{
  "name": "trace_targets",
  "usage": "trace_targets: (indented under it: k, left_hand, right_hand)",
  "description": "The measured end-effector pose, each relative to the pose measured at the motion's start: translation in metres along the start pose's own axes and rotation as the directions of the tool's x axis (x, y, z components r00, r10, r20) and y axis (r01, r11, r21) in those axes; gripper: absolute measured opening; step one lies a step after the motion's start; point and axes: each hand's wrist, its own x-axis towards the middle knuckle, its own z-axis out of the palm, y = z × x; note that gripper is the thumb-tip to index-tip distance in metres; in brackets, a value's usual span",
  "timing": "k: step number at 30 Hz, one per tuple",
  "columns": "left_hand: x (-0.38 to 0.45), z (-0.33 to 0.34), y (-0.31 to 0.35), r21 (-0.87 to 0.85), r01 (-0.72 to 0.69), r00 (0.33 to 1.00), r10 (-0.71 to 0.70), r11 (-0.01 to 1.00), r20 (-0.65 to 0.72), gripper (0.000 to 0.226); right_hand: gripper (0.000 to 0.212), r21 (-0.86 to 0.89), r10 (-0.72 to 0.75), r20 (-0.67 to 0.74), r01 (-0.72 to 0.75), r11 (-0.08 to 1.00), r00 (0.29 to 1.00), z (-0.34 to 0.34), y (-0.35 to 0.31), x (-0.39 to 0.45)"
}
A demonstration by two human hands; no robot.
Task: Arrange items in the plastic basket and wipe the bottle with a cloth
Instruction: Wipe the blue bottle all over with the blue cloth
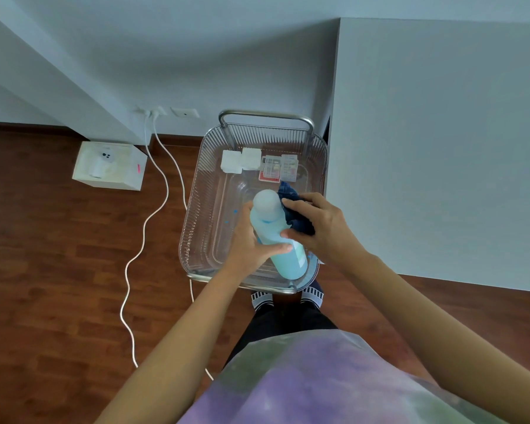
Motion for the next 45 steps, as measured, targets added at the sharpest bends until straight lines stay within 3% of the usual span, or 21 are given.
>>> trace_targets:
  k: [9,14,16,23,25,29,31,35,39,43,45]
  left_hand:
    - [-0.007,0.028,0.007,0.106,0.007,0.952,0.026,0.994,-0.306,0.09]
    - [0.0,0.008,0.002,0.005,-0.038,0.999,0.038,0.999,-0.023,0.091]
    - [0.005,0.005,0.004,-0.002,-0.021,1.0,0.021,1.0,-0.011,0.087]
    - [-0.013,0.045,0.011,0.036,-0.015,0.934,0.026,0.999,-0.357,0.084]
    - [-0.012,0.042,0.01,0.071,-0.035,0.95,0.055,0.997,-0.308,0.088]
    - [0.007,0.01,0.01,0.137,-0.05,0.999,0.052,0.989,-0.011,0.095]
    - [0.009,0.007,0.012,0.133,-0.03,1.0,0.03,0.991,-0.003,0.09]
    - [-0.002,0.027,0.011,0.107,-0.032,0.981,0.051,0.994,-0.185,0.078]
    - [-0.014,0.05,0.013,0.085,-0.01,0.916,0.043,0.996,-0.4,0.082]
    - [0.0,0.024,0.01,0.082,-0.027,0.993,0.037,0.996,-0.116,0.089]
    - [0.008,0.009,0.012,0.057,-0.01,1.0,0.011,0.998,-0.028,0.086]
  right_hand:
    - [0.035,-0.079,-0.12,-0.083,0.113,0.99,0.989,0.002,-0.003,0.001]
    - [0.038,-0.066,-0.116,-0.012,0.115,0.991,0.993,-0.012,0.004,0.0]
    - [0.038,-0.087,-0.125,-0.013,0.123,0.989,0.992,-0.012,0.004,0.001]
    - [0.028,-0.156,-0.207,-0.047,0.197,0.968,0.977,-0.006,0.001,-0.003]
    - [0.029,-0.131,-0.181,-0.042,0.174,0.976,0.983,-0.009,0.004,-0.003]
    - [0.033,-0.084,-0.147,-0.025,0.144,0.986,0.989,-0.021,0.013,0.0]
    - [0.033,-0.08,-0.146,-0.024,0.144,0.986,0.989,-0.019,0.012,0.0]
    - [0.032,-0.094,-0.179,-0.049,0.174,0.98,0.983,-0.012,0.008,-0.005]
    - [0.03,-0.116,-0.201,-0.023,0.197,0.974,0.979,-0.012,0.003,-0.004]
    - [0.03,-0.096,-0.166,0.001,0.165,0.982,0.986,-0.022,0.007,0.002]
    - [0.03,-0.097,-0.163,0.002,0.162,0.982,0.987,-0.021,0.007,0.003]
